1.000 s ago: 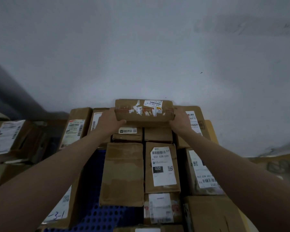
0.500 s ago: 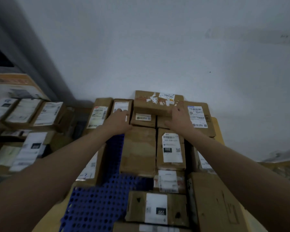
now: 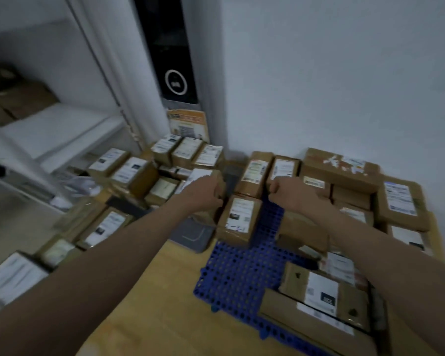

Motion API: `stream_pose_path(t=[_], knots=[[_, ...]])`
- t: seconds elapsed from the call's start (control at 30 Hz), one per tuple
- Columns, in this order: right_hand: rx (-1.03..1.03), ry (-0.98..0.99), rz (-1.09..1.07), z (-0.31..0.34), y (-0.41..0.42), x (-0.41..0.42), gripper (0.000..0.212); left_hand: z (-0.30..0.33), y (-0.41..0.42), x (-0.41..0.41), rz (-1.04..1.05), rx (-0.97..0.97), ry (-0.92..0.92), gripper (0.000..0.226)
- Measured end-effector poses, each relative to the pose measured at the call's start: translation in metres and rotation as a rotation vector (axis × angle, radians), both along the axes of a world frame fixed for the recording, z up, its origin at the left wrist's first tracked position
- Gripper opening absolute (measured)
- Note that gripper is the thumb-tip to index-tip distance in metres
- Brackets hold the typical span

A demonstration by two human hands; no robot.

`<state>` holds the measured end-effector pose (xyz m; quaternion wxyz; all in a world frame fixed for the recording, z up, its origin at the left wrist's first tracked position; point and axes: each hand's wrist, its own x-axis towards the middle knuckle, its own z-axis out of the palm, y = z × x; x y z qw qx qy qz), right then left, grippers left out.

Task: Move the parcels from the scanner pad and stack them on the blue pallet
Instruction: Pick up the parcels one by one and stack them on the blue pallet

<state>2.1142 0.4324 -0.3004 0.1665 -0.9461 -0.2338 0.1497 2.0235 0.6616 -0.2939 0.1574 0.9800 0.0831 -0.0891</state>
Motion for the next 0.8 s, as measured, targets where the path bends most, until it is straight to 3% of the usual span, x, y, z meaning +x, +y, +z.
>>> stream_pose_path(t=[0.13,0.3,0.37,0.53,0.8], knots=[[0.041,0.014,0.048,0.011,0.056,-0.032,0.009,0.009,0.052,-0.051,0.069,0.023,0.053,0.037],[0.068,0.033,0.142,0.012,0.124,-0.068,0.017,0.005,0.116,-0.101,0.119,0.075,0.089,0.018],[0.063,0.062,0.172,0.008,0.154,-0.083,0.016,0.001,0.146,-0.116,0.145,0.067,0.102,0.024],[0.025,0.078,0.190,-0.017,0.226,-0.114,0.013,-0.024,0.223,-0.137,0.137,0.071,0.083,0.029],[0.069,0.300,0.087,-0.074,0.351,-0.161,0.019,-0.068,0.346,-0.168,0.156,0.087,0.171,0.041]])
